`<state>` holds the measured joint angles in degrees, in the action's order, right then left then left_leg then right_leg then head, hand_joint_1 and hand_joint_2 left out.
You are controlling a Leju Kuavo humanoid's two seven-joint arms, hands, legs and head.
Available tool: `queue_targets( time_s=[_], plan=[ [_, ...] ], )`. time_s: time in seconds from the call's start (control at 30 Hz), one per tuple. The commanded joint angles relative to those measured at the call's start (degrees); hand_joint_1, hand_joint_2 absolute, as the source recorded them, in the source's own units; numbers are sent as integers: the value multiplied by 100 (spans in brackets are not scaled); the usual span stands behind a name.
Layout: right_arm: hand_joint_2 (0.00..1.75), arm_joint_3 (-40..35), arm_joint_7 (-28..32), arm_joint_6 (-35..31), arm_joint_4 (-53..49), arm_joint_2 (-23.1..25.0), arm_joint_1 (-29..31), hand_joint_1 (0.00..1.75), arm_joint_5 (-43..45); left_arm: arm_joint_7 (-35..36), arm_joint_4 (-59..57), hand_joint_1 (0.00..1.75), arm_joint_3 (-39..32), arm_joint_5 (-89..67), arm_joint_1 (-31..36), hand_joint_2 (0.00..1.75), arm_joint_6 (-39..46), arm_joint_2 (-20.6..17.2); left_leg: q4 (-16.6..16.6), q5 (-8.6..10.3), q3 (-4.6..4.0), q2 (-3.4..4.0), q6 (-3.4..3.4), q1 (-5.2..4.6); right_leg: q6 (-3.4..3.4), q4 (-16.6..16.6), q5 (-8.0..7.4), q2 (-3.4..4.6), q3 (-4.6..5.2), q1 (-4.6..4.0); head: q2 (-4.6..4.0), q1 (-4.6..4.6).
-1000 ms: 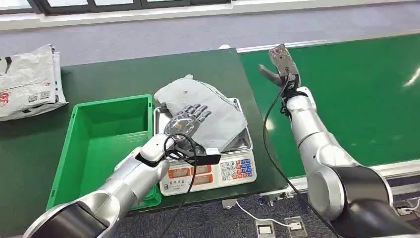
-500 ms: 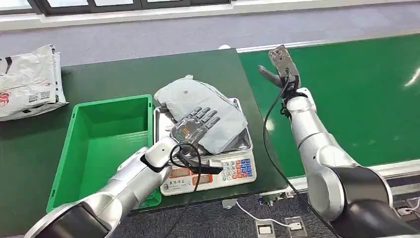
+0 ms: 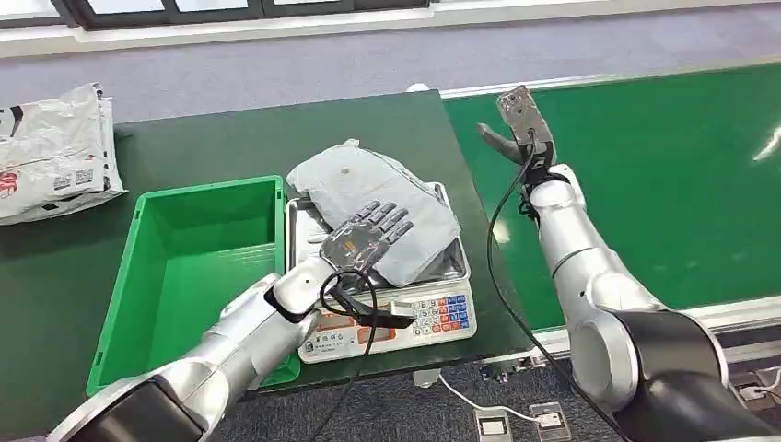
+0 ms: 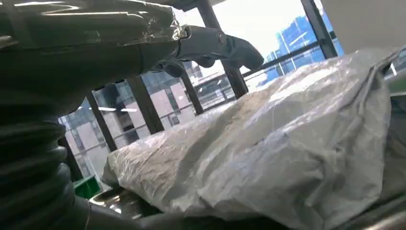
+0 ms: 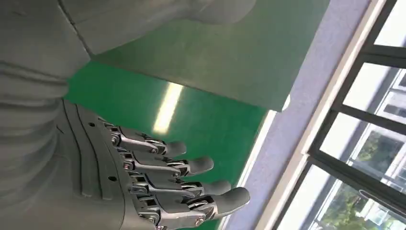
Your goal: Moved the parcel from conveyor to table for the left to box.
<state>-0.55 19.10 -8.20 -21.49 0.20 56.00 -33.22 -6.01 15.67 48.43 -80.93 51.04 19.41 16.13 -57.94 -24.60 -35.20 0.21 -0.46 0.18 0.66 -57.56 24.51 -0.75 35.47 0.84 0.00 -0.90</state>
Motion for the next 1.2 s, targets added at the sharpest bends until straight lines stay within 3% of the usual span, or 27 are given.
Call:
queue_targets(
  time_s=[0.03, 1.0, 1.2],
  plan=[
    [175, -232, -63, 5, 295, 60, 220, 0, 43, -63, -340, 175, -57, 205, -86, 175, -487, -241, 15, -3, 23, 21, -1, -1, -5, 15, -5, 27, -15, 1, 0, 0],
    [175, -367, -44, 48, 335, -15, 121, 0, 135, -248, -252, 175, -867, 727, 42, 175, -46, -225, 9, -4, 18, 9, -1, 2, -5, 10, 0, 16, -12, -2, 0, 0],
    [175, -413, -105, -4, 330, 21, 148, 0, 147, -444, -141, 175, -1494, 1205, 292, 175, 403, -168, 0, -4, 4, 5, -1, 5, -6, 4, 0, 12, -1, -5, 0, 0]
  ],
)
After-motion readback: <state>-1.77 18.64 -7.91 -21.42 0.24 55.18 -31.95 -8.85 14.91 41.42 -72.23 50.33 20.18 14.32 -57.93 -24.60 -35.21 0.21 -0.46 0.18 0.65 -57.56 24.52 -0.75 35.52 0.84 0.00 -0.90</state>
